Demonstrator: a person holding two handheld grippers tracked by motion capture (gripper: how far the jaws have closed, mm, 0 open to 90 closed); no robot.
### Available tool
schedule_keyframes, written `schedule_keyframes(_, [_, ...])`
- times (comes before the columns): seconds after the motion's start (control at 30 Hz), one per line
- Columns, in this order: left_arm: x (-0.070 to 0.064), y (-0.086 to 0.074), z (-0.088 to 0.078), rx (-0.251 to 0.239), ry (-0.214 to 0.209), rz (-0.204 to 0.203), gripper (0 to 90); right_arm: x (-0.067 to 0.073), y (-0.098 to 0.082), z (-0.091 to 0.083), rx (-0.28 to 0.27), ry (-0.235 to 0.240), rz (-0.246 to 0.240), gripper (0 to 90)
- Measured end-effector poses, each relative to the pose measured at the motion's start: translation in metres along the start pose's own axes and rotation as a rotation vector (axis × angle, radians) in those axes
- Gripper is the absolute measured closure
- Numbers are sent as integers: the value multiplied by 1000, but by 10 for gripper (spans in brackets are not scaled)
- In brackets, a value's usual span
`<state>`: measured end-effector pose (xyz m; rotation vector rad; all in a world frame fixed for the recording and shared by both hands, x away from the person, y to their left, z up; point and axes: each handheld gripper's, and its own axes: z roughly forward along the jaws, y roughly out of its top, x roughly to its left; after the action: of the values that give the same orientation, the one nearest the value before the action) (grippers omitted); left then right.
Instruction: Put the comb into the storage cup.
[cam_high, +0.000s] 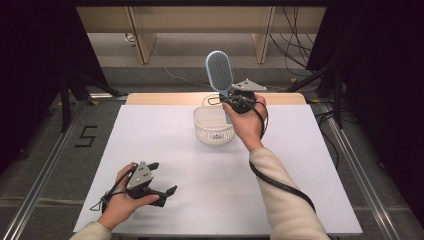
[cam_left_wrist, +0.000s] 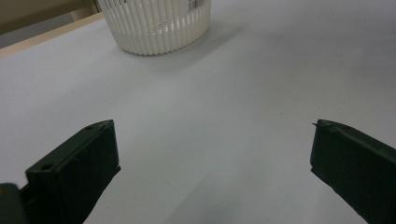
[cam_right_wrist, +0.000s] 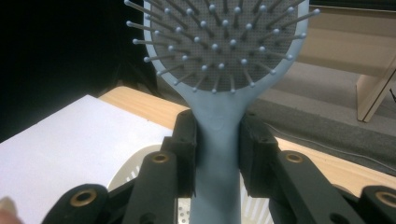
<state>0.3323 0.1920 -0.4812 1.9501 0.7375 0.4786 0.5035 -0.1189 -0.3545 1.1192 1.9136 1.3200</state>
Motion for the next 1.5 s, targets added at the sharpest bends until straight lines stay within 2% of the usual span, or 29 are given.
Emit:
schedule_keyframes(1.2, [0,1,0,-2,0,0,5,5,4,23,6,10,-2,708])
schedule_keyframes(1.5, [0,1,0,-3,-1,0,5,6,3,26,2,12,-18,708])
